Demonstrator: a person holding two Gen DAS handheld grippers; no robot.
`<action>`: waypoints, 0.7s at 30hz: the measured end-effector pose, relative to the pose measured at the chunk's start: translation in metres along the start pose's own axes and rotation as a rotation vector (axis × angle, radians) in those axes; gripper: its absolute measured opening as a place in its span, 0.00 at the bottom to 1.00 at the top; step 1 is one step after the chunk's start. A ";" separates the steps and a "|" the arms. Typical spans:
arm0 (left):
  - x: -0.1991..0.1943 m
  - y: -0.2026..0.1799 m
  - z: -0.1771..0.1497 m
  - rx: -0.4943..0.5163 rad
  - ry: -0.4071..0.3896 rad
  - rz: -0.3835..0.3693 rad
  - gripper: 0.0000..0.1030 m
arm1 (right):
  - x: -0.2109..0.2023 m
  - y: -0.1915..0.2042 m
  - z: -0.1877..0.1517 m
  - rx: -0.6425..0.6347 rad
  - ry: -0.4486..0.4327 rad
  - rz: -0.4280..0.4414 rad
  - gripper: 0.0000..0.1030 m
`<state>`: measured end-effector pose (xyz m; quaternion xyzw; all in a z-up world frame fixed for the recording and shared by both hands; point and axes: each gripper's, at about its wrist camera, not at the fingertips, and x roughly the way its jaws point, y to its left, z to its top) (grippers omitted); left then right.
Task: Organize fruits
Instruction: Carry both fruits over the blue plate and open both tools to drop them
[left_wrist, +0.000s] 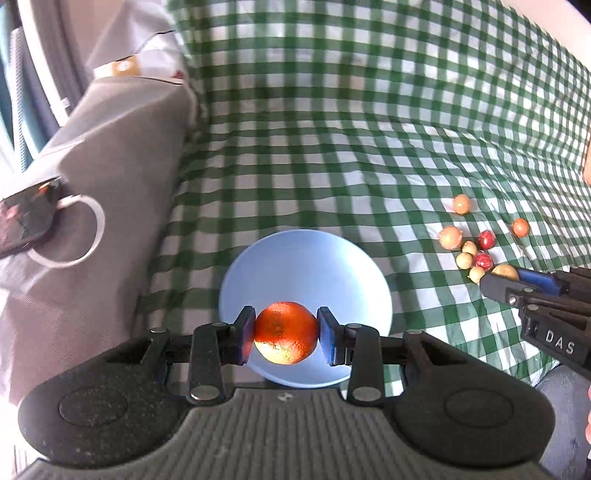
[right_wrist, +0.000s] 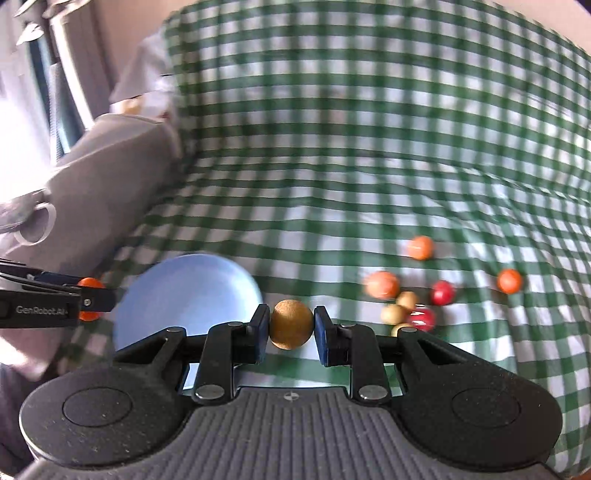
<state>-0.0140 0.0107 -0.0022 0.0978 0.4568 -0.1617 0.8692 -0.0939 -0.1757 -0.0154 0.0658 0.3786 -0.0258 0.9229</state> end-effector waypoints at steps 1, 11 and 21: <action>-0.004 0.005 -0.003 -0.009 -0.004 -0.001 0.39 | -0.002 0.007 0.000 -0.011 -0.001 0.008 0.26; -0.026 0.040 -0.024 -0.080 -0.023 -0.017 0.39 | -0.019 0.060 -0.004 -0.108 -0.007 0.053 0.26; -0.016 0.049 -0.026 -0.107 -0.009 -0.036 0.39 | -0.011 0.076 -0.008 -0.135 0.013 0.068 0.26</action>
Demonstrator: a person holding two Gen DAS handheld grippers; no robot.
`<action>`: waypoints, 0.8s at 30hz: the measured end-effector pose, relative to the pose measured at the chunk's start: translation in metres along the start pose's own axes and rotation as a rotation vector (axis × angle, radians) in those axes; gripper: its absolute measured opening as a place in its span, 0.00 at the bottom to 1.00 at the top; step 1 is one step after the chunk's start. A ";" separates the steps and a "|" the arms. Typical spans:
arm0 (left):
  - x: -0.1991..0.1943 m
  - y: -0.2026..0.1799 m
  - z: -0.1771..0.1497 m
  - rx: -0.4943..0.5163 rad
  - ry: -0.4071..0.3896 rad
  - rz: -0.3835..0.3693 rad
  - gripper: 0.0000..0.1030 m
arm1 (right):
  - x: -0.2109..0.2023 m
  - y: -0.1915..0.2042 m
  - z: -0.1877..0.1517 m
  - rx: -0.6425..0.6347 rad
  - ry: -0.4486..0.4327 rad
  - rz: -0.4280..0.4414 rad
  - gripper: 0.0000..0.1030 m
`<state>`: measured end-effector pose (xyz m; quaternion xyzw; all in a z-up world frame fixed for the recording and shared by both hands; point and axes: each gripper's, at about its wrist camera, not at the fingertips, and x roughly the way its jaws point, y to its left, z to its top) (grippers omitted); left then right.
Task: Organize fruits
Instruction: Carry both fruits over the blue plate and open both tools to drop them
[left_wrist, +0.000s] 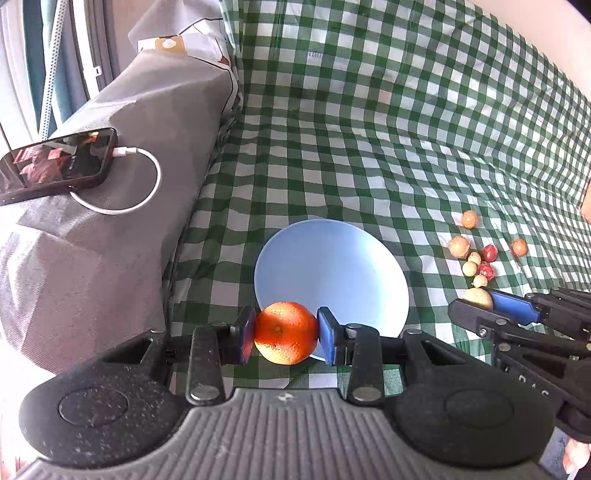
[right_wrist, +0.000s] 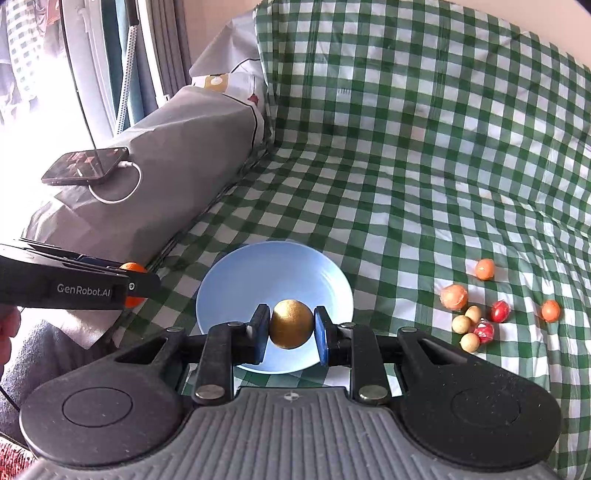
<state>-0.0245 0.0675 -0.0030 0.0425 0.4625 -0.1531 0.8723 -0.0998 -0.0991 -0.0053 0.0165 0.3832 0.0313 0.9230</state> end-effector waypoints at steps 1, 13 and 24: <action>0.003 -0.001 0.001 0.005 0.006 0.002 0.39 | 0.003 0.000 -0.001 0.002 0.004 0.000 0.26; 0.050 -0.011 0.015 0.040 0.073 0.029 0.39 | 0.053 -0.004 -0.008 -0.009 0.097 0.012 0.26; 0.097 -0.015 0.029 0.097 0.144 0.058 0.39 | 0.106 -0.013 -0.010 -0.051 0.167 0.004 0.26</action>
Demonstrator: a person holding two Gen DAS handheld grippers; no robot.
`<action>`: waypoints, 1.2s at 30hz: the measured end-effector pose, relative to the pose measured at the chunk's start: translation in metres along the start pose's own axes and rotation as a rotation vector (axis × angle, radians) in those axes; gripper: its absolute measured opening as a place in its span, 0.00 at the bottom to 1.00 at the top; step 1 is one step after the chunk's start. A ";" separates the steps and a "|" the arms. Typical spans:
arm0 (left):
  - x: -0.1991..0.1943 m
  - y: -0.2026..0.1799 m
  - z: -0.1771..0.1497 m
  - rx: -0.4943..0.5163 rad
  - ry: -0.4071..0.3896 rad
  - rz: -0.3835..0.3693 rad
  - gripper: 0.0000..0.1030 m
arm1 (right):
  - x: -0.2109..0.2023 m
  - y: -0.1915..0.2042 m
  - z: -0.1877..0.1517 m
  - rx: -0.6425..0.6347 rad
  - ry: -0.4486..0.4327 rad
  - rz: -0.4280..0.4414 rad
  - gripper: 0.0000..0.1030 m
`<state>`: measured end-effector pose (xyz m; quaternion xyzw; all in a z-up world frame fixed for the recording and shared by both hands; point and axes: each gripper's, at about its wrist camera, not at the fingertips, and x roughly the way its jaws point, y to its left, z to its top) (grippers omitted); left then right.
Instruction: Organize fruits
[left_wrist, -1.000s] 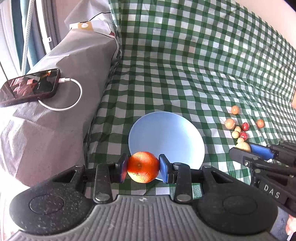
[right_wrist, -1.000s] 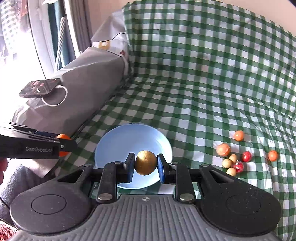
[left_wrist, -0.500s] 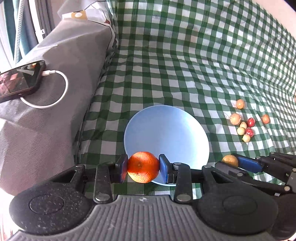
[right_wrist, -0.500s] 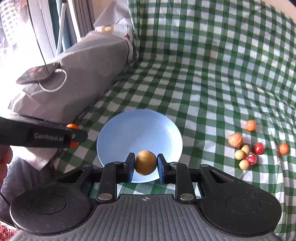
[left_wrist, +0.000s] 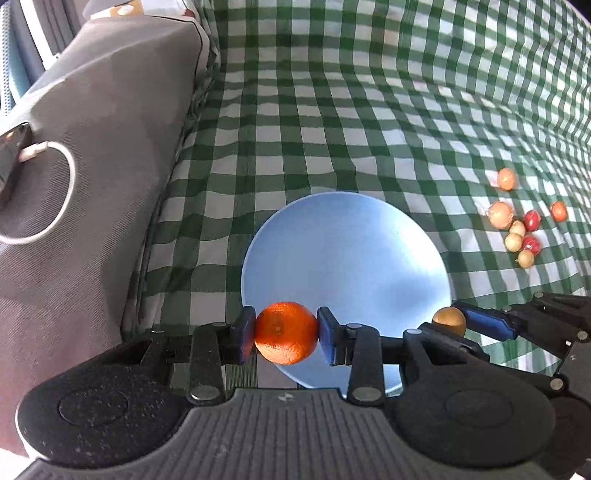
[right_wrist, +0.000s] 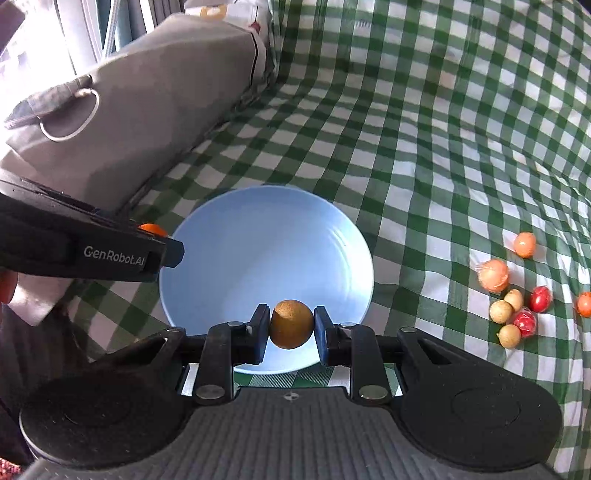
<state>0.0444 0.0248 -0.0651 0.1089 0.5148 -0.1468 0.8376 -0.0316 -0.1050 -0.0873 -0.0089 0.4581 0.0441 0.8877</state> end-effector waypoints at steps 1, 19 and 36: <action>0.004 -0.001 0.002 0.005 0.005 0.001 0.39 | 0.004 0.001 0.001 -0.003 0.007 0.000 0.26; 0.000 -0.007 0.013 0.049 -0.095 0.037 1.00 | 0.015 0.008 0.021 -0.101 0.019 -0.028 0.83; -0.091 0.005 -0.078 -0.064 -0.148 0.067 1.00 | -0.118 0.045 -0.053 0.029 -0.189 -0.114 0.99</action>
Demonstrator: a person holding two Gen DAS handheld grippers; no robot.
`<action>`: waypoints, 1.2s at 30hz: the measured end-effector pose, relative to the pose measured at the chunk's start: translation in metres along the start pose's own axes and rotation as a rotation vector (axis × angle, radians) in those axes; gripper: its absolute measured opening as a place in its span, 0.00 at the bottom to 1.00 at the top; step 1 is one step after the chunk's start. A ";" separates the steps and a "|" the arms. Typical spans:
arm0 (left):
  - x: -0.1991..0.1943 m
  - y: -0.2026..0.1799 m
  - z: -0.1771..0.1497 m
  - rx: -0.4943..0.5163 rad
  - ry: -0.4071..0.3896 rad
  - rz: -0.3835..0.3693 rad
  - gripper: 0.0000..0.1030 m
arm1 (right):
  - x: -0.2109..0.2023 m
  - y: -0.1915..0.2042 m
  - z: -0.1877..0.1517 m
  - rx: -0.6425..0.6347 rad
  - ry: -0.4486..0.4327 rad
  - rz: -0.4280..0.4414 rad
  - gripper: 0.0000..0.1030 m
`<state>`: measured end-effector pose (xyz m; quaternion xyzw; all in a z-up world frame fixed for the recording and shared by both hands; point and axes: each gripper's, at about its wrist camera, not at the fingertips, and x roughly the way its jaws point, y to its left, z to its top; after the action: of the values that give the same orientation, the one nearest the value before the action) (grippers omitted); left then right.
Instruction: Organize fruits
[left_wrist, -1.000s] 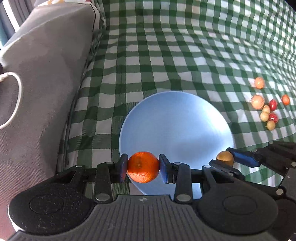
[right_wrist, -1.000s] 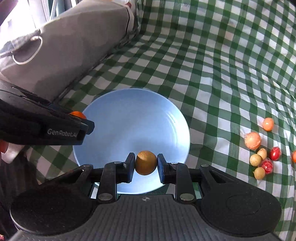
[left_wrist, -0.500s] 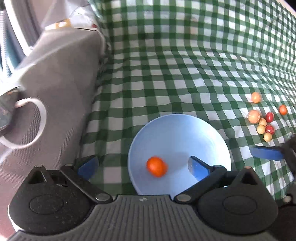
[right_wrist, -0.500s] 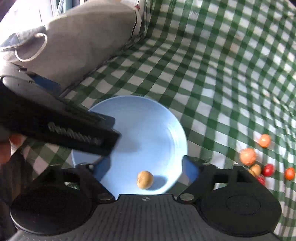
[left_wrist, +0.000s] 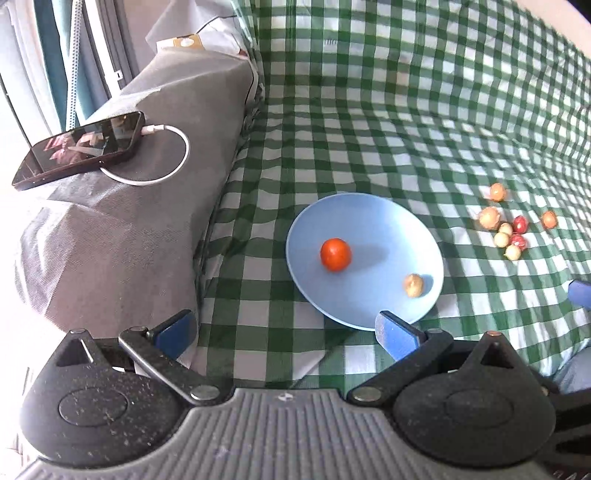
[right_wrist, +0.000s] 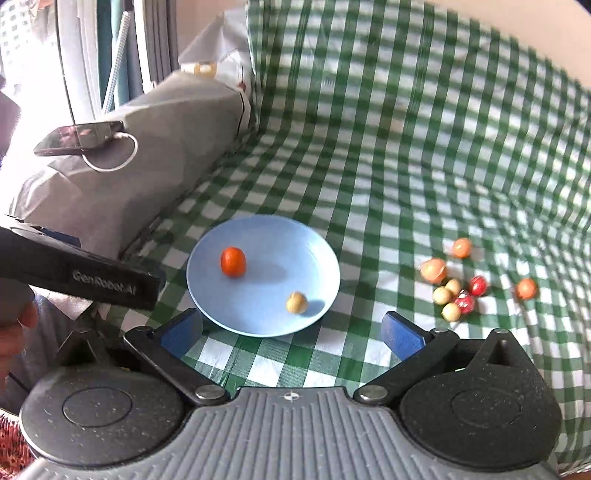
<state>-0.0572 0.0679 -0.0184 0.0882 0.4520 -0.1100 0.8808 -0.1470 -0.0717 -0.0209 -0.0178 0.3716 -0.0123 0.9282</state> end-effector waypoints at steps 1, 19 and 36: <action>-0.006 -0.001 -0.002 0.001 -0.007 -0.005 1.00 | -0.003 0.002 -0.002 -0.003 -0.003 0.004 0.99; -0.036 -0.005 -0.006 0.025 -0.055 0.015 1.00 | -0.026 0.007 -0.011 0.032 -0.033 -0.003 0.99; -0.030 -0.004 -0.005 0.033 -0.043 0.016 1.00 | -0.023 0.008 -0.011 0.032 -0.022 -0.002 0.99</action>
<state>-0.0792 0.0688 0.0032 0.1038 0.4303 -0.1121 0.8897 -0.1710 -0.0632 -0.0133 -0.0033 0.3611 -0.0189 0.9323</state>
